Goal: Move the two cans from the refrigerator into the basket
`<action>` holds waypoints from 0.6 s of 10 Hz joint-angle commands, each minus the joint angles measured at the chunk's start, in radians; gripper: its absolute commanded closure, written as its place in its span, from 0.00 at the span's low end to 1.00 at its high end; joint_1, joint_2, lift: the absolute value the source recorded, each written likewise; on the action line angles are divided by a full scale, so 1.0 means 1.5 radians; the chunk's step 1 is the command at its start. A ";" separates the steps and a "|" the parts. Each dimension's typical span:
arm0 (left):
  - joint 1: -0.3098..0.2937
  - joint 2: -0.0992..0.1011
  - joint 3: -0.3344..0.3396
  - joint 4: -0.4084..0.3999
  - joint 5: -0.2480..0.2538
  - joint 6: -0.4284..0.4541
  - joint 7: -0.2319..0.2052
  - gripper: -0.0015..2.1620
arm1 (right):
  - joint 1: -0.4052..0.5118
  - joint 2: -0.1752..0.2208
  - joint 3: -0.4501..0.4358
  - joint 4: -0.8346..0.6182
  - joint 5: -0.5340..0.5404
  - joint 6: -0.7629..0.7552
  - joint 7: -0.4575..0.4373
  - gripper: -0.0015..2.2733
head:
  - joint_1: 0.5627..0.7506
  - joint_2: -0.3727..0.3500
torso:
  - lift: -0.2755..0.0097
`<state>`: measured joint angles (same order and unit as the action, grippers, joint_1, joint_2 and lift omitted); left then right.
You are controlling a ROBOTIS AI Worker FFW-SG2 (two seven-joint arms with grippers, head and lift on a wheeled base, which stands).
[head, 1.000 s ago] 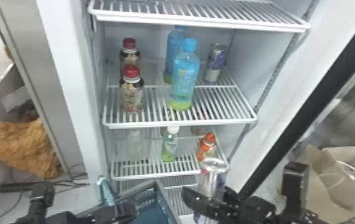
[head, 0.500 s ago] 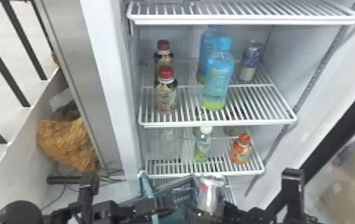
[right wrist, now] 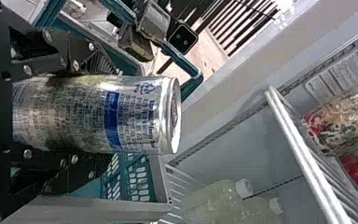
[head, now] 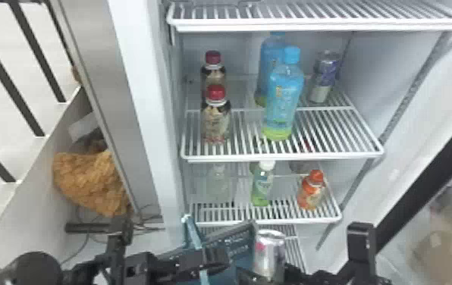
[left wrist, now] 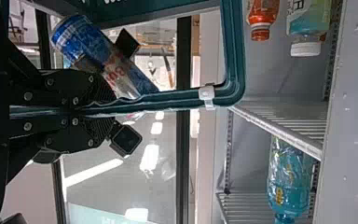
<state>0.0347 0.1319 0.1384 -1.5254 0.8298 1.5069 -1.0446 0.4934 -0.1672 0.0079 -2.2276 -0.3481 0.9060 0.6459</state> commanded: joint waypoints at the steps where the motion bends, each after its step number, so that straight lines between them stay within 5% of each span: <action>1: 0.000 0.000 -0.001 0.000 0.000 0.000 0.000 0.55 | -0.002 0.000 0.000 0.008 -0.007 -0.007 0.000 0.15 | 0.70 0.47 | 0.88; 3: 0.000 0.000 -0.001 0.000 0.000 0.000 0.000 0.55 | -0.002 0.000 0.000 0.020 -0.015 -0.018 0.000 0.04 | 0.70 0.47 | 0.88; 6: 0.003 0.000 0.002 0.000 0.000 0.000 0.000 0.55 | 0.013 0.009 -0.037 0.000 -0.005 -0.074 0.000 0.05 | 0.70 0.47 | 0.88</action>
<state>0.0368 0.1319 0.1406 -1.5253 0.8295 1.5069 -1.0445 0.5057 -0.1590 -0.0273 -2.2151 -0.3654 0.8145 0.6446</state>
